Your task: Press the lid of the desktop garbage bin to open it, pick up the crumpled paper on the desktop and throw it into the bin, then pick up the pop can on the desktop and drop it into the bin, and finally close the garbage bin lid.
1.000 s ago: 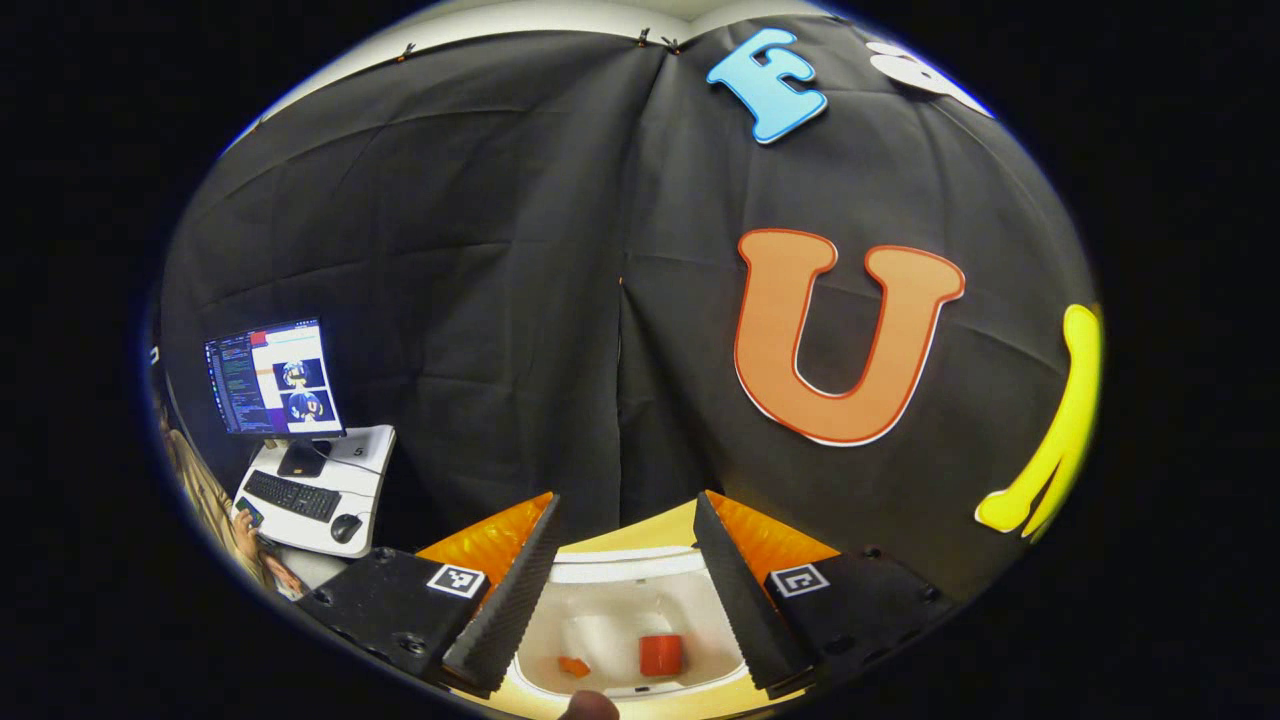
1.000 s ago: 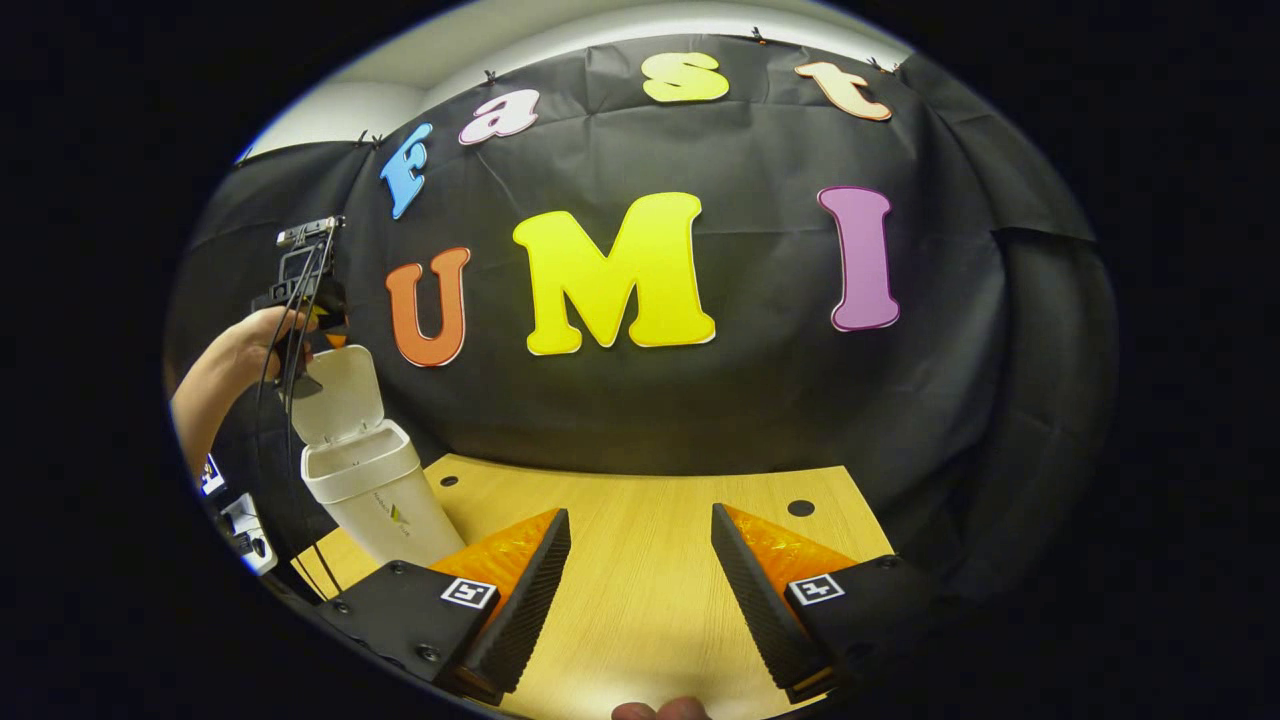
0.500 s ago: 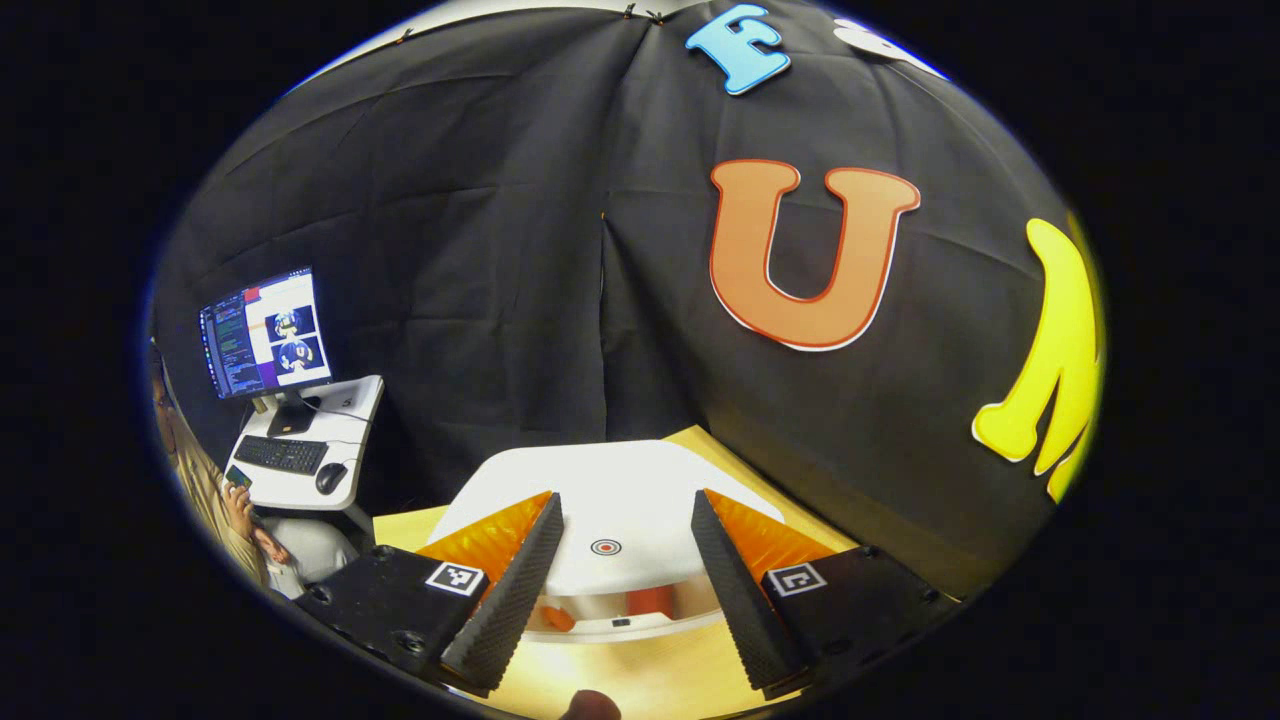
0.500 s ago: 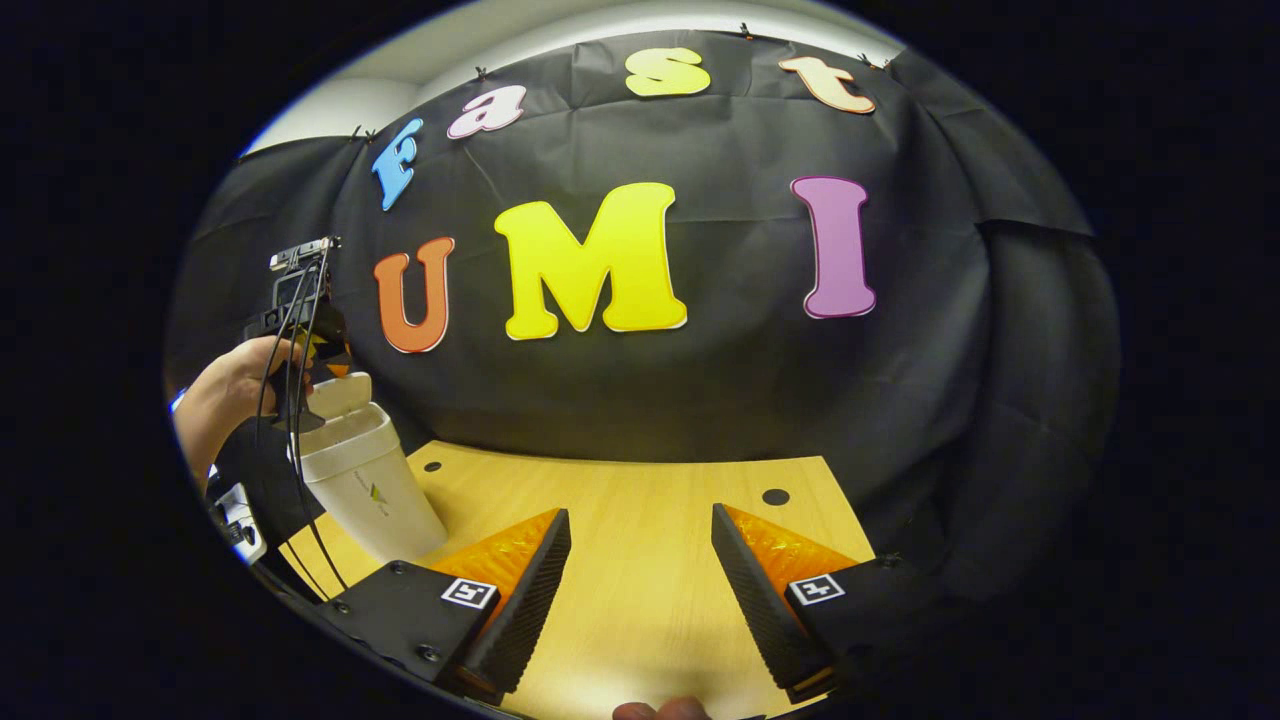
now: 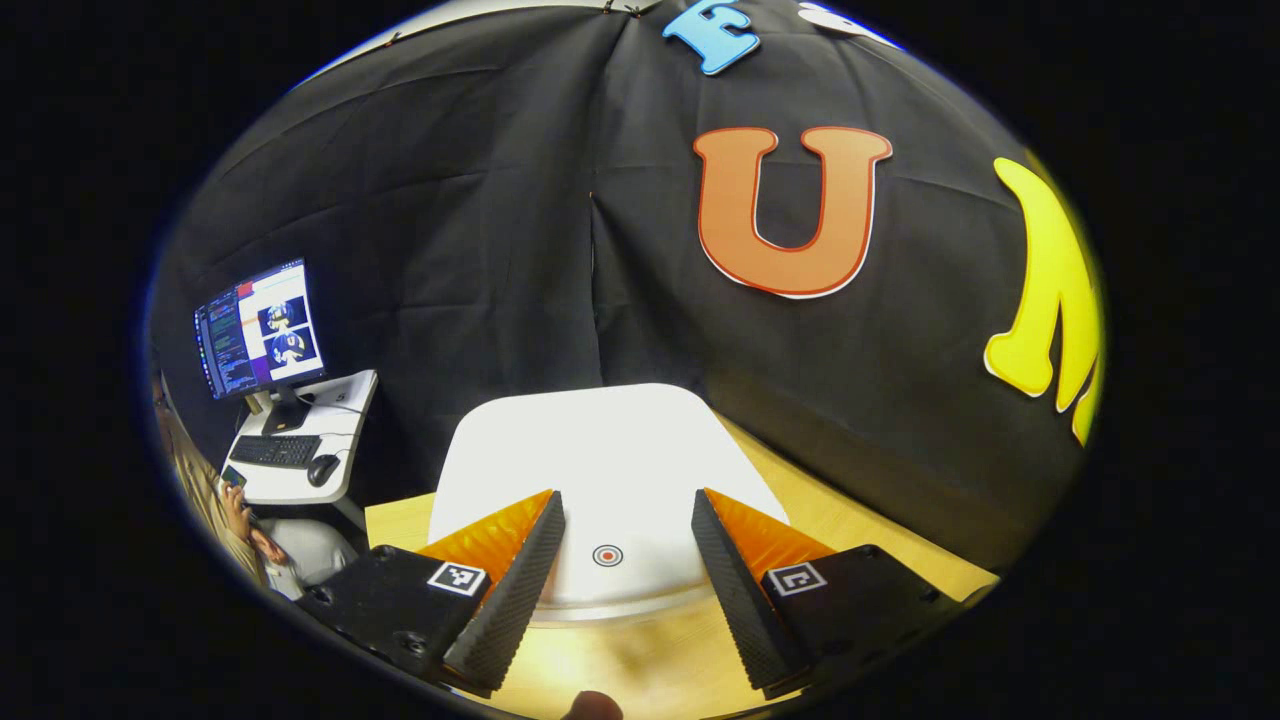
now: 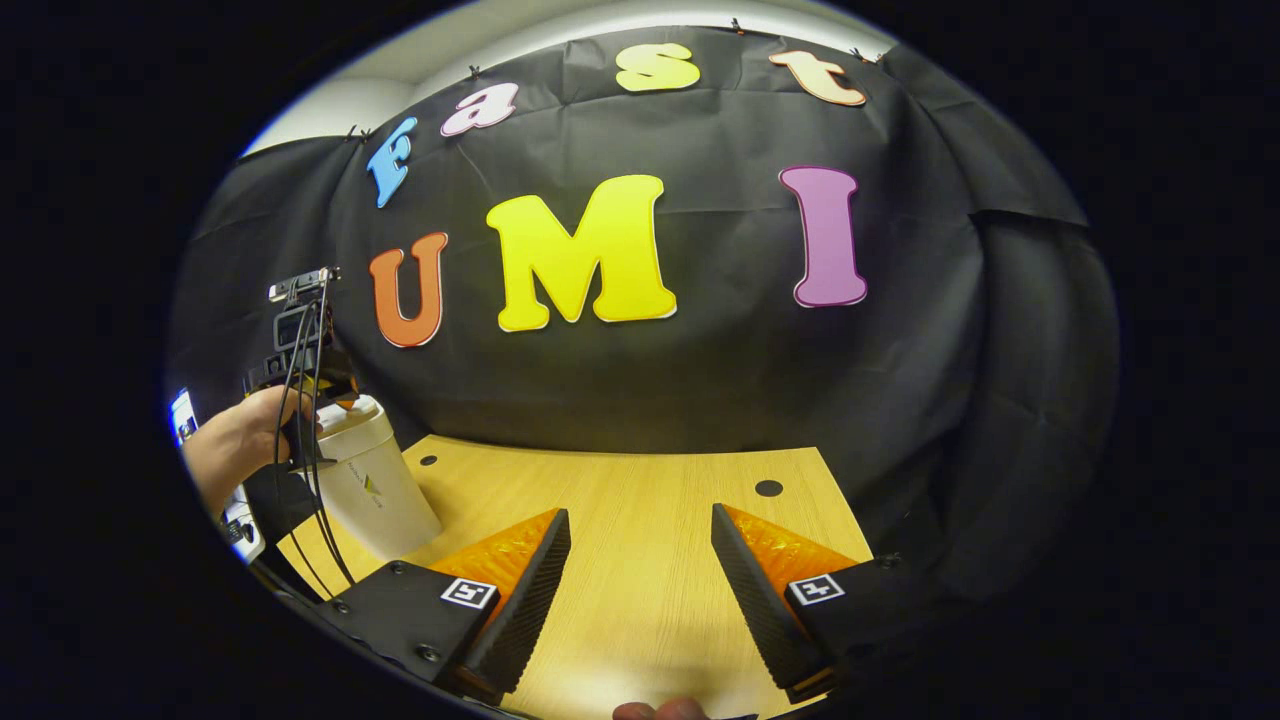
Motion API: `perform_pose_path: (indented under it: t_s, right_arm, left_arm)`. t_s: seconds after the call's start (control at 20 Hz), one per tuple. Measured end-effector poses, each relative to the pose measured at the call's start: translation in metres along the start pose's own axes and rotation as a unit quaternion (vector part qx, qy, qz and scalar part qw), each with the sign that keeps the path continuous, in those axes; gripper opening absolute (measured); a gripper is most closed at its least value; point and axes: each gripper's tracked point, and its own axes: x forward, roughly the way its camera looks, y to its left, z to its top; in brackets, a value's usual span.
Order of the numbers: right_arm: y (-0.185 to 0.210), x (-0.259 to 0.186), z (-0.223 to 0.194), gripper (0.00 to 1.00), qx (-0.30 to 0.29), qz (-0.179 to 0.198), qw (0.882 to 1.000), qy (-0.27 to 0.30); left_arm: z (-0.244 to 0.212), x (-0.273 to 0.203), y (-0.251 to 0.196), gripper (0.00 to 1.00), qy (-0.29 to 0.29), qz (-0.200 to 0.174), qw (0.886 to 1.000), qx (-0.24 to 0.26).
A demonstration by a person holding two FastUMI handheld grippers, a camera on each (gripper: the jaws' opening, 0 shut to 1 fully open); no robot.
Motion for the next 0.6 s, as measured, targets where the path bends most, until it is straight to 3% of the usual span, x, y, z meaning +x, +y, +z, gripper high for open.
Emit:
perform_pose_path:
  t_s: [0.3, 0.6]
  right_arm:
    - [0.003, 0.003, -0.012, 0.90, 0.009, 0.009, 1.000, 0.014]
    - [0.010, 0.002, -0.003, 0.90, -0.013, 0.015, 1.000, -0.002]
  left_arm:
    - [-0.006, 0.001, -0.001, 0.87, -0.017, 0.005, 1.000, 0.019]
    - [0.002, -0.004, -0.004, 0.85, -0.083, -0.008, 0.995, 0.048]
